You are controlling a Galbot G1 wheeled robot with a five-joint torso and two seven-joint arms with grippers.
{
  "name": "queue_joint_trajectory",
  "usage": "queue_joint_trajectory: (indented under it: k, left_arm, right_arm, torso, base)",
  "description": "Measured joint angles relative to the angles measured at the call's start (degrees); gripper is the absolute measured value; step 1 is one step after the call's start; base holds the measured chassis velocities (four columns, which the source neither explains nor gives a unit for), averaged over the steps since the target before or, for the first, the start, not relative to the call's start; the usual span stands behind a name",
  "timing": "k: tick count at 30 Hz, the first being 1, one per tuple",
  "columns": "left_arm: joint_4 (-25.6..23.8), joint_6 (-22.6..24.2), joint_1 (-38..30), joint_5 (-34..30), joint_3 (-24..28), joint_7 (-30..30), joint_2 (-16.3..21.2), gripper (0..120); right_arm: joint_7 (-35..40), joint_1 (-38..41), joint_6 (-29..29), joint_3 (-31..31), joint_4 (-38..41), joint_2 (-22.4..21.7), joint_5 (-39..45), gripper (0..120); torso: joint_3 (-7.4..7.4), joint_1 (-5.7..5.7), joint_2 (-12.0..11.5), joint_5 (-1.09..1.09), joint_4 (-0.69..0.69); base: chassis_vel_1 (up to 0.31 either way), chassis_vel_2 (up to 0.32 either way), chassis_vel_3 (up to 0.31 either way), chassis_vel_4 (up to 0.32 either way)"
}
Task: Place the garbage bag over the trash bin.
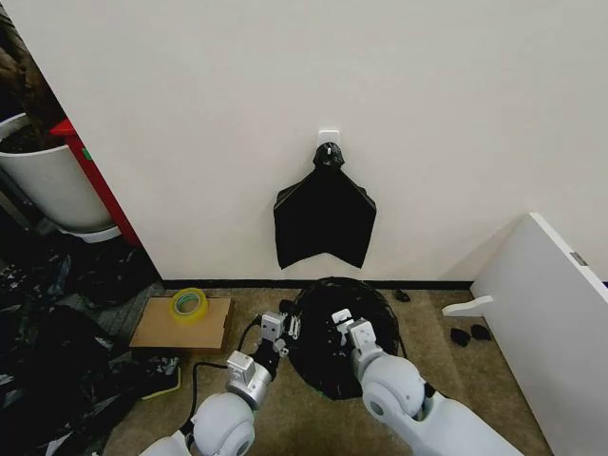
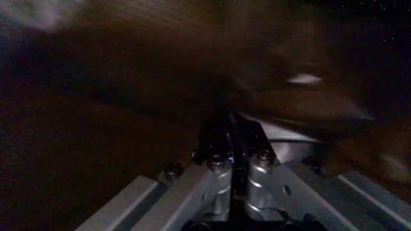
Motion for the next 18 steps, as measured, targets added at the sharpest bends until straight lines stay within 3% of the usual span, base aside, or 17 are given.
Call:
queue_joint_trajectory:
  k: [8, 18]
  left_arm:
    - [-0.7, -0.1, 0.1, 0.0, -0.2, 0.1, 0.2, 3]
    - [-1.3, -0.2, 0.2, 0.1, -0.4, 0.5, 0.9, 3]
  right_arm:
    - [0.6, 1.8, -0.5, 0.2, -4.9, -0.5, -0.3, 0]
    - [1.9, 2.9, -1.0, -3.1, -3.3, 0.8, 4.0, 0]
  torso:
    - [0.0, 0.0, 0.0, 0.0, 0.0]
    - [0.0, 0.0, 0.0, 0.0, 0.01]
  base:
    - [0.0, 0.0, 0.0, 0.0]
    - [0.0, 0.0, 0.0, 0.0]
